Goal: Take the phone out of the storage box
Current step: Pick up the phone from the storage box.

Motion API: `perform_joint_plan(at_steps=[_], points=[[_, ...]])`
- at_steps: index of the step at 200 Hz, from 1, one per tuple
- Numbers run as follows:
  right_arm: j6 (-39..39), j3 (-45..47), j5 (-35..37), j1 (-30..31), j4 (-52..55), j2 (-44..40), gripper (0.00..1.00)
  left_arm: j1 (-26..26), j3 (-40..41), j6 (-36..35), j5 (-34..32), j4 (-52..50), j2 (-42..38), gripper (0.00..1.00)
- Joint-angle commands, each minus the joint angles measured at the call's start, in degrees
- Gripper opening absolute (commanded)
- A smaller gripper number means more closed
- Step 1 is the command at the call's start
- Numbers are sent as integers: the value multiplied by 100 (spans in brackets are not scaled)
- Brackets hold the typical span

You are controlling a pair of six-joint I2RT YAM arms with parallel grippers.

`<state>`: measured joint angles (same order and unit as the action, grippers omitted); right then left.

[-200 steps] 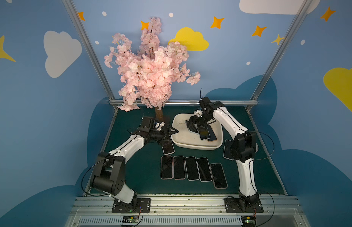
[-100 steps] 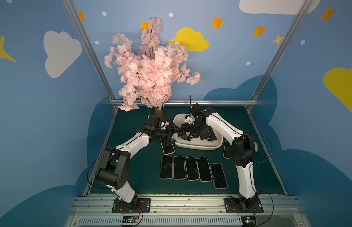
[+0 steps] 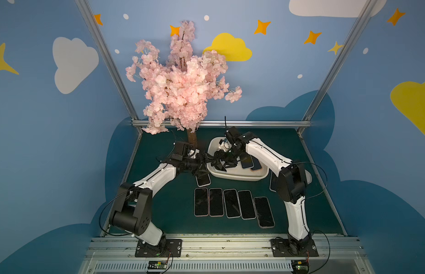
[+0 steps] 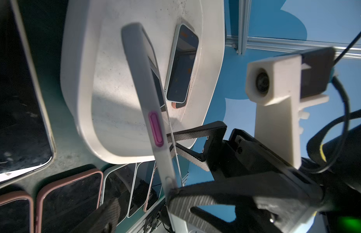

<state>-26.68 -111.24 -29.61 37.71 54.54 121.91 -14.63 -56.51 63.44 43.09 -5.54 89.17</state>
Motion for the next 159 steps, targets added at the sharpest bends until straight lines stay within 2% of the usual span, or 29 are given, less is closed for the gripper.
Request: perform_joint_plan(at_steps=[1,90,101,124,159], points=[[163,108,-392,148,142,-515,65,299,182,441,-373,498,-139,94],[101,64,-538,289,54,-573,64,334,133,391,-237,512,72,91],[101,75,-540,339,69,-572,64,312,73,364,-223,493,126,88],[106,55,-528,441,63,-574,64,245,0,334,-205,458,180,73],[104,-13,-528,549,74,-524,64,228,-26,270,-205,401,181,66]])
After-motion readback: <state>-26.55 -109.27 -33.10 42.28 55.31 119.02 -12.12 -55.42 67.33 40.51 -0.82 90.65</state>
